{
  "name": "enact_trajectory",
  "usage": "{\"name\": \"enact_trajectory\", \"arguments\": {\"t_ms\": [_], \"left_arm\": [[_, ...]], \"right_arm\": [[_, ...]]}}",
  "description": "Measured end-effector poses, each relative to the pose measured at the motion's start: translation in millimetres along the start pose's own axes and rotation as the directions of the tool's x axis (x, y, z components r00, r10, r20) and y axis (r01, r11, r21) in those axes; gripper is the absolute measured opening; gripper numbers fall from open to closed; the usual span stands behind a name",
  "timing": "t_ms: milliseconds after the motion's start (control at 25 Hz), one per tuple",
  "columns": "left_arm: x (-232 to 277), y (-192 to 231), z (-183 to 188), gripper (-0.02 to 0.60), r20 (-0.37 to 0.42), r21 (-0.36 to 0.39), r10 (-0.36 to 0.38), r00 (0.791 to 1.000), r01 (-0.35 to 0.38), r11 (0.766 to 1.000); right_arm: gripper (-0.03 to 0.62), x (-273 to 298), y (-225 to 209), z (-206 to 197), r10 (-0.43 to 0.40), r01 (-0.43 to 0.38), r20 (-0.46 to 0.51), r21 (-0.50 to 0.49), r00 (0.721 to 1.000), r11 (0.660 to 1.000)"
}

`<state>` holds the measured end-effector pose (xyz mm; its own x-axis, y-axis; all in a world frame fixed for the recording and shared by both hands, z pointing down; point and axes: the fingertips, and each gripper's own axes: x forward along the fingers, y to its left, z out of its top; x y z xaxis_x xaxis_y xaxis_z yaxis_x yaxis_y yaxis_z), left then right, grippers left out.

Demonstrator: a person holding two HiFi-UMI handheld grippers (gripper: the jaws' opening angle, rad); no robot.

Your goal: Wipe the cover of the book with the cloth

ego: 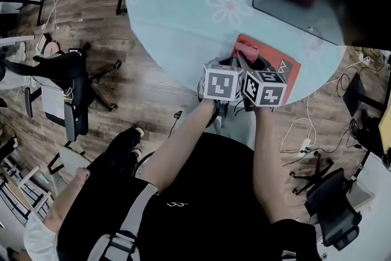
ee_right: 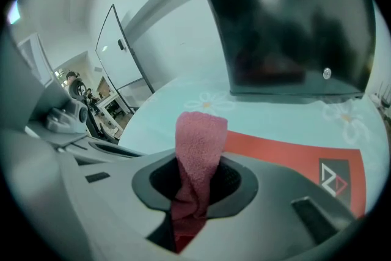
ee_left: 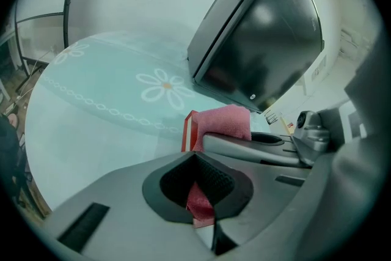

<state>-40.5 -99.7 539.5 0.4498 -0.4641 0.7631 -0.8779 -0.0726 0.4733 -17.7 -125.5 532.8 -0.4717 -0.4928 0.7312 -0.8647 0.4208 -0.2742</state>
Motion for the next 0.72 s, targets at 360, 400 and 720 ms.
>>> {"name": "enact_trajectory", "arguments": {"t_ms": [360, 400, 720], "left_arm": [[5.6, -15.4, -4.4, 0.012, -0.042, -0.008, -0.033, 0.999, 0.033, 0.999], [6.3, -18.1, -6.1, 0.012, -0.047, -0.009, -0.038, 0.998, 0.038, 0.999], [13.8, -31.2, -8.4, 0.012, -0.059, 0.005, -0.046, 0.997, 0.047, 0.999]], "right_arm": [[0.092, -11.9, -18.2, -7.4, -0.035, 0.035, 0.000, 0.042, 0.999, 0.999], [0.092, -14.1, -20.2, -8.9, -0.039, 0.039, 0.001, 0.046, 0.999, 0.998], [0.092, -23.2, -32.4, -14.3, -0.024, 0.022, 0.015, 0.075, 1.000, 0.997]]}}
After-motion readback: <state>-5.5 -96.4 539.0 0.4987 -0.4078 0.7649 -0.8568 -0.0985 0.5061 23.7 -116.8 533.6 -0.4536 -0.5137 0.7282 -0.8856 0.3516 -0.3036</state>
